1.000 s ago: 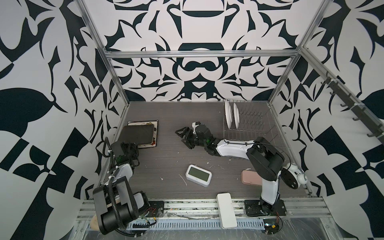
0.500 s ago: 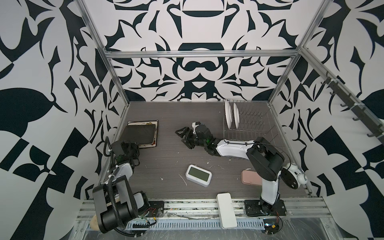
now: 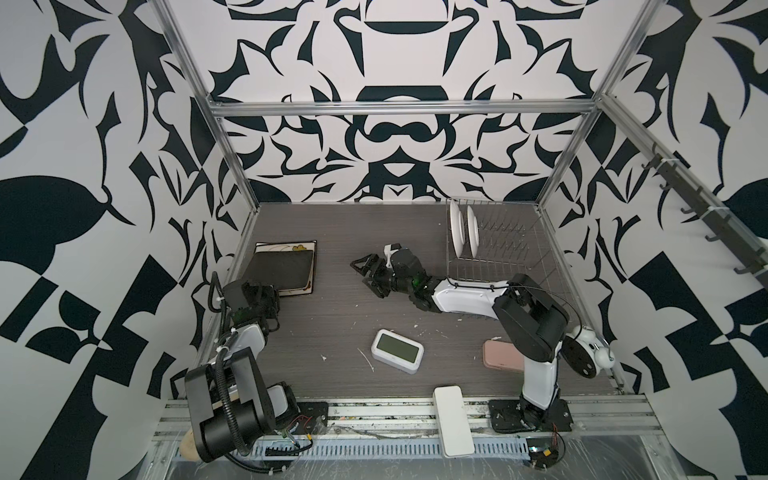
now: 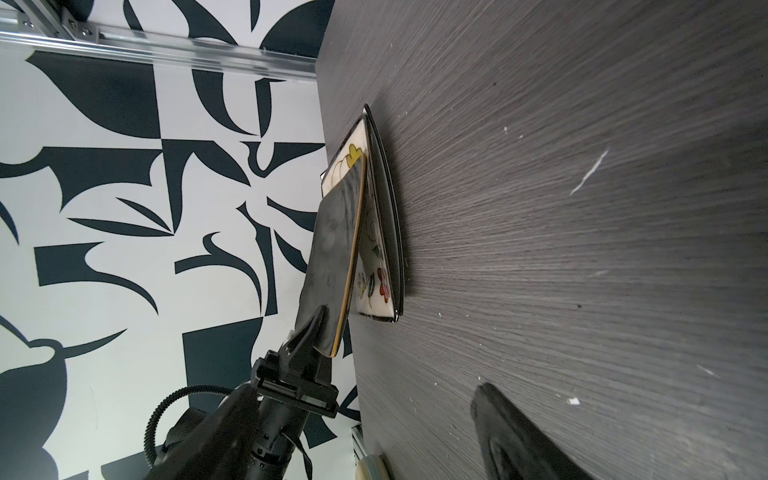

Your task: Unload the plates from the dish rack

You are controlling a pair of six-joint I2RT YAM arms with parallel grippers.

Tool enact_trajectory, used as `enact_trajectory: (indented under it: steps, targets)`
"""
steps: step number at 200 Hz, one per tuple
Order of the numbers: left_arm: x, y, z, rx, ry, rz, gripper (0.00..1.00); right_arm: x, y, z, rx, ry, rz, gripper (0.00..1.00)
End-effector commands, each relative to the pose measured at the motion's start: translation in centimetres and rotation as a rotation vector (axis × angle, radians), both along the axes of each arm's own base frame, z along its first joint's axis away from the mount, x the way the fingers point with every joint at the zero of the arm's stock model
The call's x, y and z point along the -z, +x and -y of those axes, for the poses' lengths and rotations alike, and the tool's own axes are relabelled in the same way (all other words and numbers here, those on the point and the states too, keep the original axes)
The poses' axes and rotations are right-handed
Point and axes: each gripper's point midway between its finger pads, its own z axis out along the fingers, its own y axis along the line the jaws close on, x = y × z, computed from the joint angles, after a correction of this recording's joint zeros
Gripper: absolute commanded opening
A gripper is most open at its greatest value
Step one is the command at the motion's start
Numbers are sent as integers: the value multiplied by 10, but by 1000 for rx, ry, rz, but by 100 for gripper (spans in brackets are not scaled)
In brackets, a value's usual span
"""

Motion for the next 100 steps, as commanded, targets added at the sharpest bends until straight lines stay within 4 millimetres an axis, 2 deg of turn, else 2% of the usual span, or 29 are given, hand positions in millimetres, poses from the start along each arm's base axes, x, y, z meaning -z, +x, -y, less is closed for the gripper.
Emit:
enact_trajectory:
  steps: [1, 33, 80, 100]
  targets:
    - [-64, 29, -7, 36, 79, 209, 0, -38, -1, -5, -12, 76, 64, 85]
    - [-61, 29, -6, 41, 71, 197, 0, -37, -1, -5, -10, 75, 62, 85]
    - [-57, 25, -7, 31, 82, 169, 20, -38, -1, -5, -12, 76, 64, 85]
    - [-56, 25, -7, 36, 84, 164, 26, -37, -1, -4, -10, 75, 63, 85]
